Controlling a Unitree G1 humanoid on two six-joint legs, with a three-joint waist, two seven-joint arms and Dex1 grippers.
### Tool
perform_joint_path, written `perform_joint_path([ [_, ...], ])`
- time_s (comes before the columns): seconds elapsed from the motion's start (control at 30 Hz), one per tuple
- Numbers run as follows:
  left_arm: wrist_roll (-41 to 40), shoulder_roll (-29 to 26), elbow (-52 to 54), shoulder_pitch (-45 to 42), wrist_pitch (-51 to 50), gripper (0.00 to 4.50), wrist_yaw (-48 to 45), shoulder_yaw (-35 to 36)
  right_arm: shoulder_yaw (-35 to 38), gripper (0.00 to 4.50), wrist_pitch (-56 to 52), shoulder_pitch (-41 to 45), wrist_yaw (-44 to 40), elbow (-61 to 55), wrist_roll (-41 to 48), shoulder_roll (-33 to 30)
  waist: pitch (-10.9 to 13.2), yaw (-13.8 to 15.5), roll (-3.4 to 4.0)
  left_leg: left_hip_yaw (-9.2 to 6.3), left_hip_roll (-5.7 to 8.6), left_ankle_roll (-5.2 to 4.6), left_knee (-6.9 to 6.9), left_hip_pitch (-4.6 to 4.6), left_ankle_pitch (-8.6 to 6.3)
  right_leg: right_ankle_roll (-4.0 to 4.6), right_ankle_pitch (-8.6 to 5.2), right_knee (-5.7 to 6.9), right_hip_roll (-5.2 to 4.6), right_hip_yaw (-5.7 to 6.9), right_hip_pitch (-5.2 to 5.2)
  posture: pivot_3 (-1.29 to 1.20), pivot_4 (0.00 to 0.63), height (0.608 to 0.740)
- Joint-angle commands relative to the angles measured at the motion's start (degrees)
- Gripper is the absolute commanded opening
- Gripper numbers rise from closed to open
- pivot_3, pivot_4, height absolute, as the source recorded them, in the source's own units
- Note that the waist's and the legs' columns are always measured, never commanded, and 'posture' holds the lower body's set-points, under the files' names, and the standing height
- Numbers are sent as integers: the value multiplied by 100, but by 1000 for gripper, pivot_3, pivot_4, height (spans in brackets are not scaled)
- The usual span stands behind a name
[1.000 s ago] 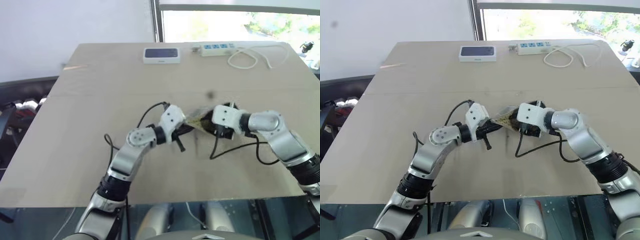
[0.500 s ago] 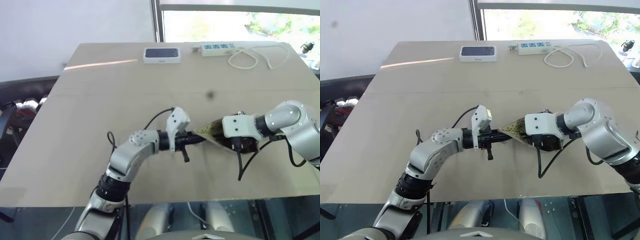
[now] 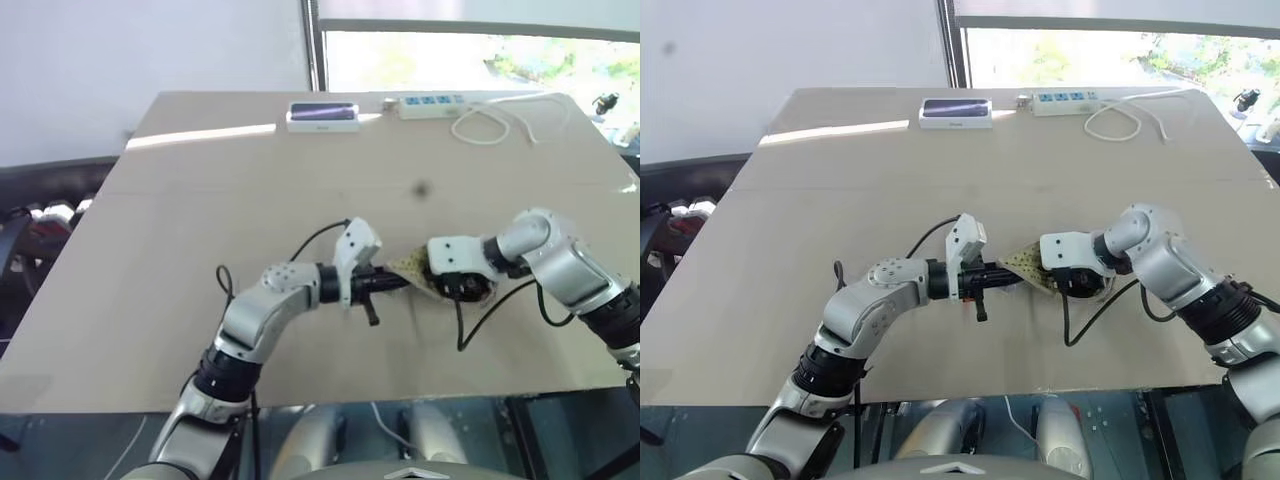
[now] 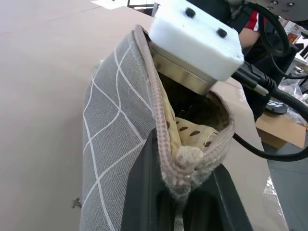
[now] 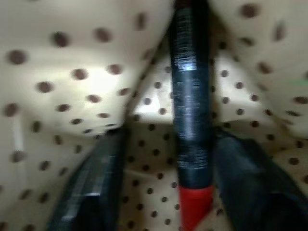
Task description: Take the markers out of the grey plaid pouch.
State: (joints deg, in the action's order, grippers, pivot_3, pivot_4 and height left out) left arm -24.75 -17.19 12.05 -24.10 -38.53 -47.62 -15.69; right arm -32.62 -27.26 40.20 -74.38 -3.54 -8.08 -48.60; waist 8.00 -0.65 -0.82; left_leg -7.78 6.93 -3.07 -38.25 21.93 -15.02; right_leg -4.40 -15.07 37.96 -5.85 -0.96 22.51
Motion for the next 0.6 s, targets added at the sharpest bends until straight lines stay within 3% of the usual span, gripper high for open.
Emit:
perform_joint_path([
  [0.03, 132, -33, 150, 32, 448, 0, 11, 60, 4, 1025, -42, -194, 147, 202, -304, -48, 0, -2, 0, 1, 0, 0, 0, -1, 0, 0, 0, 1, 0, 0, 0, 0, 150, 738],
  [0.1, 375, -30, -47, 17, 740, 0, 138, 41, 132, 358, -21, -236, 195, 88, -268, -54, 0, 5, 0, 1, 0, 0, 0, -1, 1, 0, 0, 3, 0, -1, 1, 0, 150, 738],
  [0.3, 1342, -326, -841, -62, 2032, 0, 238, -119, 935, 352, -144, -340, 708, -447, 38, 50, 3, 16, 4, -3, 0, 2, 6, 10, 1, 1, 1, 2, -1, -5, 15, 0, 150, 738],
  [0.6, 1846, -658, -1135, -19, 2835, 0, 90, -247, 1969, 352, -742, -651, 937, -1372, 781, -35, 5, 69, 7, -7, 3, 2, 5, 98, 2, 1, 2, -1, -5, -2, 90, 0, 150, 738],
])
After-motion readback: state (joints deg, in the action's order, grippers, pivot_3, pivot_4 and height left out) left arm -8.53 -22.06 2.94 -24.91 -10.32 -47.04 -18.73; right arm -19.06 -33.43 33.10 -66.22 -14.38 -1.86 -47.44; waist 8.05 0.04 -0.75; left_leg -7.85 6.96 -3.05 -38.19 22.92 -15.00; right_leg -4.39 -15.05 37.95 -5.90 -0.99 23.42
